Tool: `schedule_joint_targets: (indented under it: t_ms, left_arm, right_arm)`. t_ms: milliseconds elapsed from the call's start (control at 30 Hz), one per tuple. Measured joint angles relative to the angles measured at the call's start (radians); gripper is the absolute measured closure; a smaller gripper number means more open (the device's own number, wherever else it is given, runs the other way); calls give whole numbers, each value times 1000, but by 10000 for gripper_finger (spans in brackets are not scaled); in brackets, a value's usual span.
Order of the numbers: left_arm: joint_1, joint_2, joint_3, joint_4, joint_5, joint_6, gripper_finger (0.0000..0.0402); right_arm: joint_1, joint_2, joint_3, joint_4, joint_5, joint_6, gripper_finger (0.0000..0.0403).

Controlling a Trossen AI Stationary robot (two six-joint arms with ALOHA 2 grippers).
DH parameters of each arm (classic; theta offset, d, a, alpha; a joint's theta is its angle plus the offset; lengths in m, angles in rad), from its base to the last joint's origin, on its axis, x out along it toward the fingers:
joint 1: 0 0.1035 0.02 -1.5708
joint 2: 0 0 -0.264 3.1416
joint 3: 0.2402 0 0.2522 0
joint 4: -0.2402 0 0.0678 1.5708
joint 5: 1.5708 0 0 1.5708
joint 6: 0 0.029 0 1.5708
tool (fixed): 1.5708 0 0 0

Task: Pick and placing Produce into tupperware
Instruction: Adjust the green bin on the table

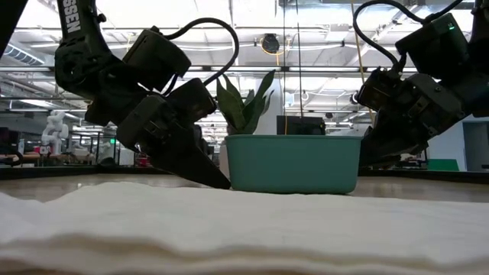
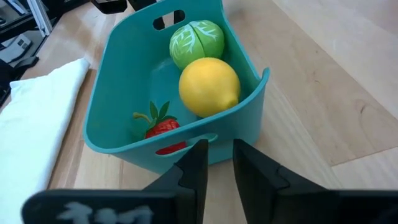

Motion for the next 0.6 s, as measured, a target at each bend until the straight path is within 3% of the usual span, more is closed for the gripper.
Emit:
schedule_joint_targets:
  t_ms: [600]
  left_arm:
    - [0,0,-1,-4,-2,6,332]
  right_arm:
    - [0,0,-1,-6,10,9,332]
